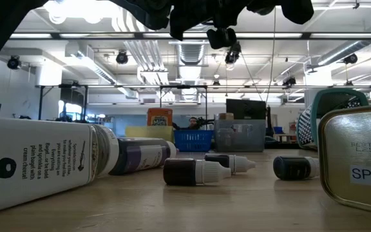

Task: Pick & Place Kitchen Items
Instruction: Put the green seasoning bottle into the black bin

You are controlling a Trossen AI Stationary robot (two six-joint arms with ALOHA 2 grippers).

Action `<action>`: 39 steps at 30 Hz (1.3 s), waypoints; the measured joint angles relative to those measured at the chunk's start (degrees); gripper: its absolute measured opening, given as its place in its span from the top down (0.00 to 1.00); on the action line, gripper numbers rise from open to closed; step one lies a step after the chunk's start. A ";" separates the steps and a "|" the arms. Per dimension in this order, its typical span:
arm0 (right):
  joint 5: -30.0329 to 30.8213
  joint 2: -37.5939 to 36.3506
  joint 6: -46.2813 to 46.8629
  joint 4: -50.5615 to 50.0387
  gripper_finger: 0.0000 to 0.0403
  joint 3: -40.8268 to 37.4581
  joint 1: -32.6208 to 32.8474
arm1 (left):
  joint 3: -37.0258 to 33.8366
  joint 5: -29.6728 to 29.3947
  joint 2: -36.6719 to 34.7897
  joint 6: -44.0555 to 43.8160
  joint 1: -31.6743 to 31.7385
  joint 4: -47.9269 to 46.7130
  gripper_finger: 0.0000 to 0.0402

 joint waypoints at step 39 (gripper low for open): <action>-2.82 0.11 -3.45 1.15 0.51 0.00 0.03 | -0.12 -2.09 0.00 -1.82 0.82 0.21 0.43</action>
